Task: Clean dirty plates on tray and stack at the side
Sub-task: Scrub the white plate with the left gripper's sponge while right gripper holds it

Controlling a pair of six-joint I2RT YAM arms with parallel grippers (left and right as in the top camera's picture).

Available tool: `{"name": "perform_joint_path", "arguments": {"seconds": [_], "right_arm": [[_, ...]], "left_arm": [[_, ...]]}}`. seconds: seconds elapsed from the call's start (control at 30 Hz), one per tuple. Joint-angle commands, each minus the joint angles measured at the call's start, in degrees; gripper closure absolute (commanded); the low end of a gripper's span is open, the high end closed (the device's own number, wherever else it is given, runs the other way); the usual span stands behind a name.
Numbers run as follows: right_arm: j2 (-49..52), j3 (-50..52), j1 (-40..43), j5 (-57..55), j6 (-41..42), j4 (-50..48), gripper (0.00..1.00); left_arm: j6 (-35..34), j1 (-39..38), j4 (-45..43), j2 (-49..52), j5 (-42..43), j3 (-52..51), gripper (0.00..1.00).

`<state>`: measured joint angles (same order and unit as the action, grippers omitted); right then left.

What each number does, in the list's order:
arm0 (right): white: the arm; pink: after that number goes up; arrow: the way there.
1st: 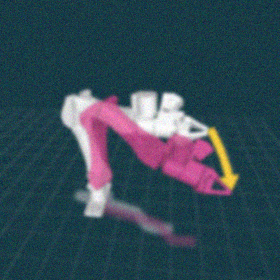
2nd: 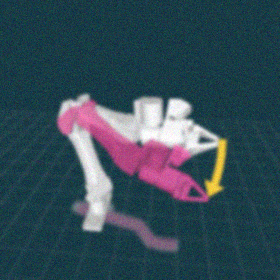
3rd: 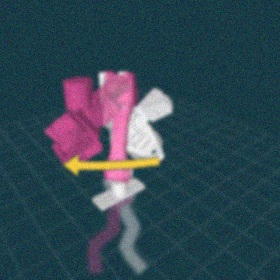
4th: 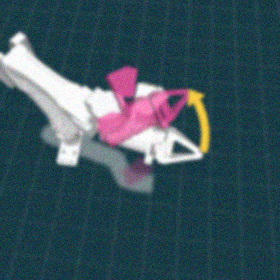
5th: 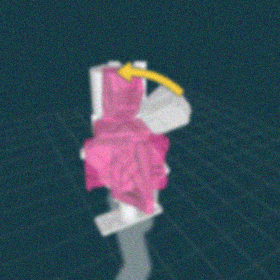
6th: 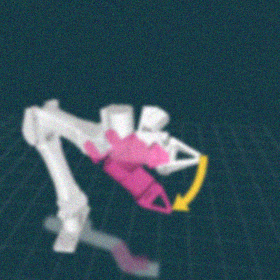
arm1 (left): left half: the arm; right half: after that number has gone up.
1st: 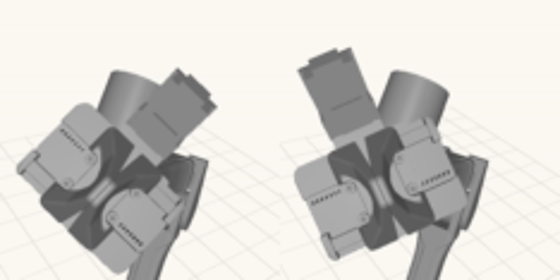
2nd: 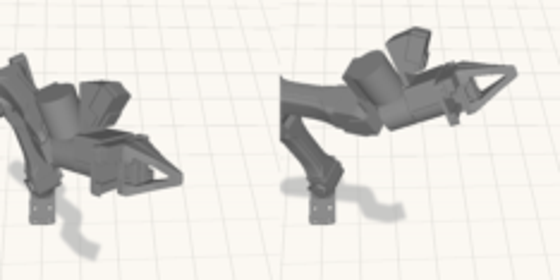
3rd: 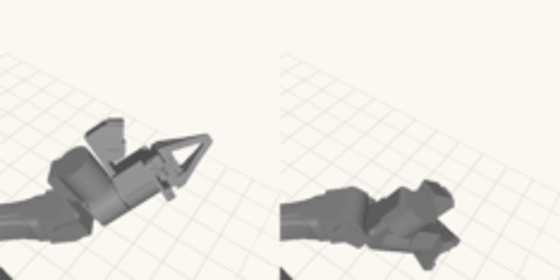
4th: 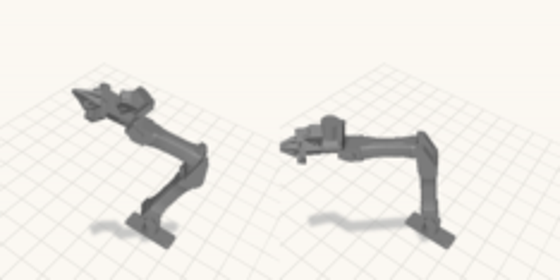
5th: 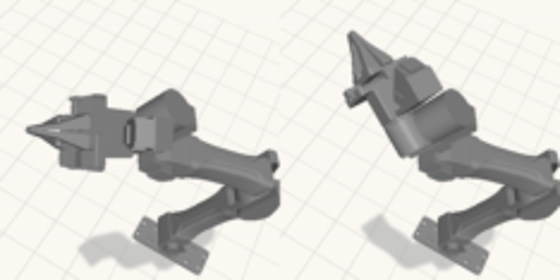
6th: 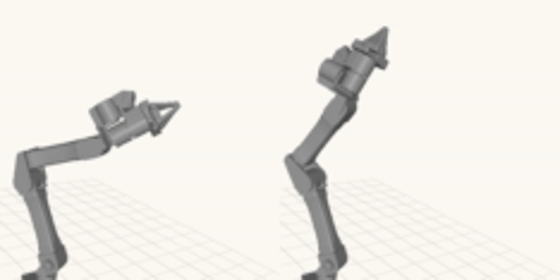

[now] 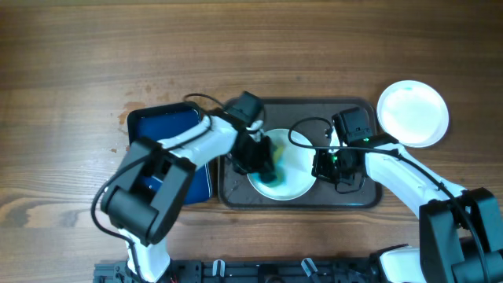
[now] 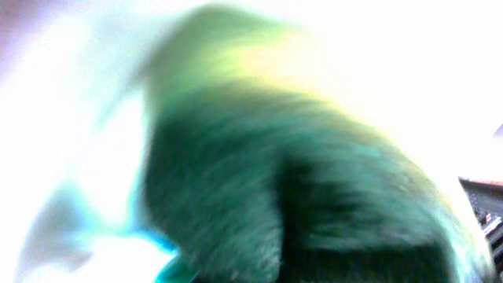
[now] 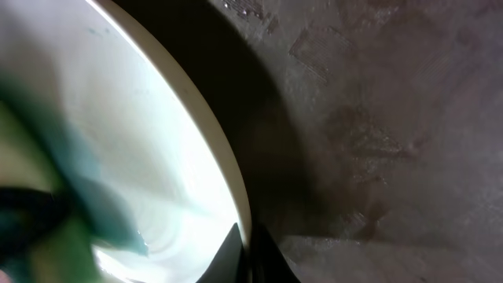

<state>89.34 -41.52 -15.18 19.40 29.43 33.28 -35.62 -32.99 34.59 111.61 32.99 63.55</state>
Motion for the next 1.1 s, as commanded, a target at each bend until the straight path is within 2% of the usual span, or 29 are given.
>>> {"name": "perform_joint_path", "arguments": {"seconds": [0.0, 0.17, 0.37, 0.6, 0.73, 0.97, 1.07], "right_arm": [[-1.2, -1.3, 0.1, 0.5, -0.8, 0.9, 0.96], [-1.2, -1.3, 0.1, 0.5, -0.8, 2.0, 0.96], [-1.2, -1.3, 0.1, 0.6, -0.8, 2.4, 0.96], [-1.2, -1.3, 0.1, 0.6, -0.9, 2.4, 0.96], [-1.2, -1.3, 0.1, 0.6, -0.9, 2.6, 0.96], [-1.2, -1.3, 0.1, 0.5, -1.0, 2.8, 0.96], [-1.2, -1.3, 0.1, 0.5, -1.0, 2.7, 0.96]], "left_arm": [[2.1, -6.3, -3.8, 5.4, 0.2, -2.2, 0.96], [-3.4, -9.9, -9.6, 5.4, -0.5, -1.3, 0.96], [-5.1, -5.3, -5.2, 5.4, -11.5, -1.3, 0.96], [6.4, 2.5, -0.4, 5.4, -26.2, -1.3, 0.96], [8.7, 3.5, -0.1, 5.4, -33.3, -1.3, 0.96], [13.1, 2.3, 2.7, 5.4, -38.1, -1.3, 0.96], [15.7, 0.5, 5.2, 5.4, -37.3, -1.3, 0.96]]}}
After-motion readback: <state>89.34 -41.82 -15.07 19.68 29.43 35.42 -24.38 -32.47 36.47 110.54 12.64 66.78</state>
